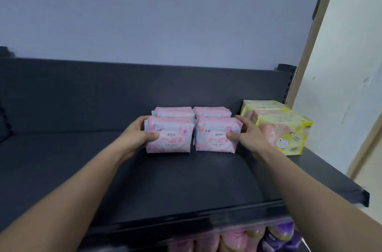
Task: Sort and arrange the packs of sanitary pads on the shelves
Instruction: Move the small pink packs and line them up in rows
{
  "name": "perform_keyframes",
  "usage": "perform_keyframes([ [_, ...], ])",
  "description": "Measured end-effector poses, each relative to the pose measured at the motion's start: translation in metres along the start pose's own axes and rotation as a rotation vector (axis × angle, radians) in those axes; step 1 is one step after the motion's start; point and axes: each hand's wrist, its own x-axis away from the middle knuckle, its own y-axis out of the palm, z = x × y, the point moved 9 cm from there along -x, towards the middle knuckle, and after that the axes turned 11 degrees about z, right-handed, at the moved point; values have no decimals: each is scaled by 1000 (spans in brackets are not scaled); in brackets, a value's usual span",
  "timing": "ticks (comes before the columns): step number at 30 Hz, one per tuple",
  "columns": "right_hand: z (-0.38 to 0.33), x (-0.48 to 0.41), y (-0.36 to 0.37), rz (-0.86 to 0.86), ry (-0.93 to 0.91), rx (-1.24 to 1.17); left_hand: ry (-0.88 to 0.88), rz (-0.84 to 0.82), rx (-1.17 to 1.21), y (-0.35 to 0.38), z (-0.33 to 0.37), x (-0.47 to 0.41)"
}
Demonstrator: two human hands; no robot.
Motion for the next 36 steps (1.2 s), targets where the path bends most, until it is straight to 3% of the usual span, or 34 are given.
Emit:
perform_keyframes([
  [7,-4,-9,1,-70,-79,40,36,95,30,19,0,4],
  [14,-14,-13,5,-12,-266,308,59,169,-49,27,-4,9],
  [19,-42,5,14,66,-576,601,171,290,-421,19,9,21],
  [23,-64,27,34,28,-742,756,246,340,-702,19,27,38],
  [30,-87,61,76,-109,-896,715,259,396,-1104,-23,43,77],
  [36,-120,117,139,-282,-1055,673,172,516,-1343,-97,47,140],
])
